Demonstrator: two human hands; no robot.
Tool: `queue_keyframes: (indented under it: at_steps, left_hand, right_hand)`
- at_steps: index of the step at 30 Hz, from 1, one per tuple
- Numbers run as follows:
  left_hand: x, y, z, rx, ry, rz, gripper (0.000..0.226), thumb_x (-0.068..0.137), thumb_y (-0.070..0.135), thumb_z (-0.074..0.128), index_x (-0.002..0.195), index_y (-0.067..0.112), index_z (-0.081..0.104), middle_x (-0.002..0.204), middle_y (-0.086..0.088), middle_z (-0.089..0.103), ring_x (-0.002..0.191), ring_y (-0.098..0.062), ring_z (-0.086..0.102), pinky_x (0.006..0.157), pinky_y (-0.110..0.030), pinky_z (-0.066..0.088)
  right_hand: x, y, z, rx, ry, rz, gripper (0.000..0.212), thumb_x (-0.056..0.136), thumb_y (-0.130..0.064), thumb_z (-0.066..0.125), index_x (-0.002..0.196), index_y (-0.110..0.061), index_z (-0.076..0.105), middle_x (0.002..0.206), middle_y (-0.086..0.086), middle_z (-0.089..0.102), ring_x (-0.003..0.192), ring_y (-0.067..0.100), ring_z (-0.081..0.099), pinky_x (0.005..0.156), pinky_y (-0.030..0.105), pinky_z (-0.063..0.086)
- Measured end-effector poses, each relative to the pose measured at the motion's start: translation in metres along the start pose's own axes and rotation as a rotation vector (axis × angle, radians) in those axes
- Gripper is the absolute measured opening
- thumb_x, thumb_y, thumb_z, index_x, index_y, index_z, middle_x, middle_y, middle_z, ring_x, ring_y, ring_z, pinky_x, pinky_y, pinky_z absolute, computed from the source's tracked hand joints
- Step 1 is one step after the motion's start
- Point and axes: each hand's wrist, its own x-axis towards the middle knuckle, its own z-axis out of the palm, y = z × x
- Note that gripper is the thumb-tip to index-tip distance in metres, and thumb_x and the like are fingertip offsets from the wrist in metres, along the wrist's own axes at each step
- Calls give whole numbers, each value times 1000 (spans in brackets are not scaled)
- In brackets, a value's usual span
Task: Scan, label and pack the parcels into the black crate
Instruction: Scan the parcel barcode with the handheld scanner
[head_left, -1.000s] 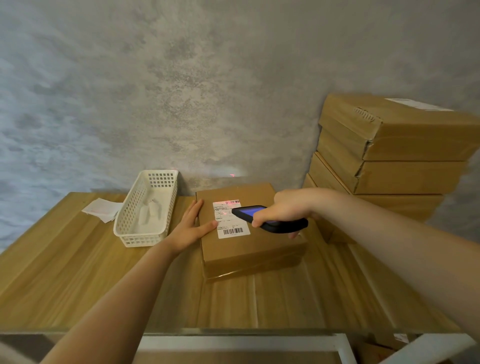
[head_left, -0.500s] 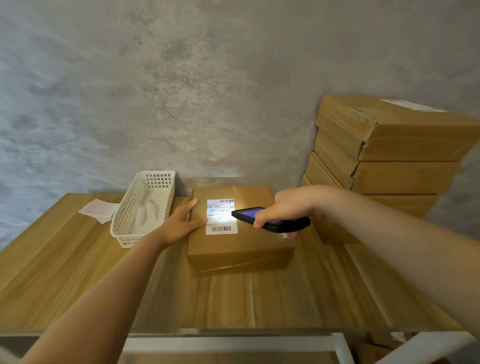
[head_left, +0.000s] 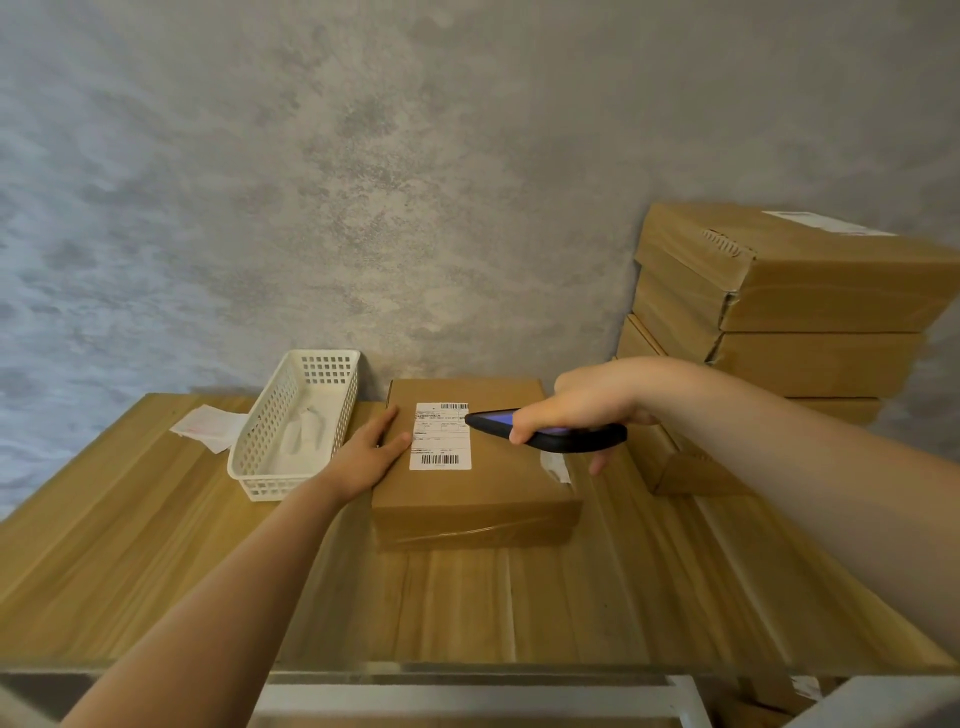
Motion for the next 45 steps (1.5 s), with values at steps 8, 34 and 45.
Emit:
queue_keyframes:
  at_steps: [8, 34, 45]
  left_hand:
    - [-4, 5, 1, 54, -1, 33, 64, 100, 38, 47, 156, 23, 19, 154, -3, 37, 122, -11, 40, 97, -28, 32]
    - [-6, 2, 1, -50, 21, -15, 61, 100, 44, 47, 154, 30, 22, 156, -1, 34, 138, -22, 40, 113, -41, 34]
    - [-5, 4, 1, -25, 18, -20, 62, 101, 42, 47, 155, 28, 22, 157, -3, 33, 139, -23, 39, 113, -41, 35]
  right_hand:
    - [1, -2, 2, 1, -13, -26, 44, 81, -56, 65, 90, -13, 61, 92, 12, 60, 83, 31, 71, 77, 37, 59]
    - [-15, -8, 3, -120, -184, 18, 44, 85, -58, 62, 81, -14, 57, 77, 13, 59, 63, 21, 67, 81, 37, 60]
    - [-1, 14, 0, -141, 7, 65, 45, 80, -59, 65, 83, -15, 55, 90, 10, 60, 70, 23, 68, 65, 30, 59]
